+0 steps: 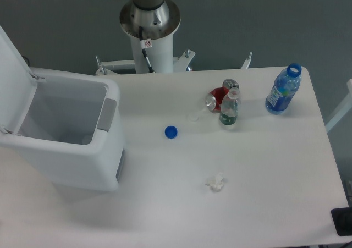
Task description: Close the trash can
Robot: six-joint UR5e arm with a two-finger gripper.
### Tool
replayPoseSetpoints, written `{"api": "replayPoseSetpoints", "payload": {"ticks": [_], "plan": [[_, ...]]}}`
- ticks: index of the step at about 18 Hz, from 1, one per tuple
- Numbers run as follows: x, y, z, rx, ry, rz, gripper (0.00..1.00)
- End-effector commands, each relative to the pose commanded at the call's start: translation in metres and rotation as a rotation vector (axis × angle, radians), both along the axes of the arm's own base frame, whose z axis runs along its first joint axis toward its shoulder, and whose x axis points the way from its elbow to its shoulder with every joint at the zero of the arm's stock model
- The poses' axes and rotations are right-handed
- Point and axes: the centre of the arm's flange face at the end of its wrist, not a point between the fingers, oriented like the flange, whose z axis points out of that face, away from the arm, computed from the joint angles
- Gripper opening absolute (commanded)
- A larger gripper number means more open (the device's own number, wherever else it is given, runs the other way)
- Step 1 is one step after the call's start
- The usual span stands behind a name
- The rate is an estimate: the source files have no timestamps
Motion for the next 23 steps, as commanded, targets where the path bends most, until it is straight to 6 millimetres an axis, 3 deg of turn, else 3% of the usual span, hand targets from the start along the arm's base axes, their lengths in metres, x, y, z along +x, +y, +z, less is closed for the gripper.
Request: {"api": "replayPoseSetpoints", "payload": {"ticks": [7,23], "plan": [[0.011,0.013,-0.018,-0.036,-0.014,-0.029,1.0],[-0.004,0.018,-0.034,-0.085,0.062,0.04,1.0]]}}
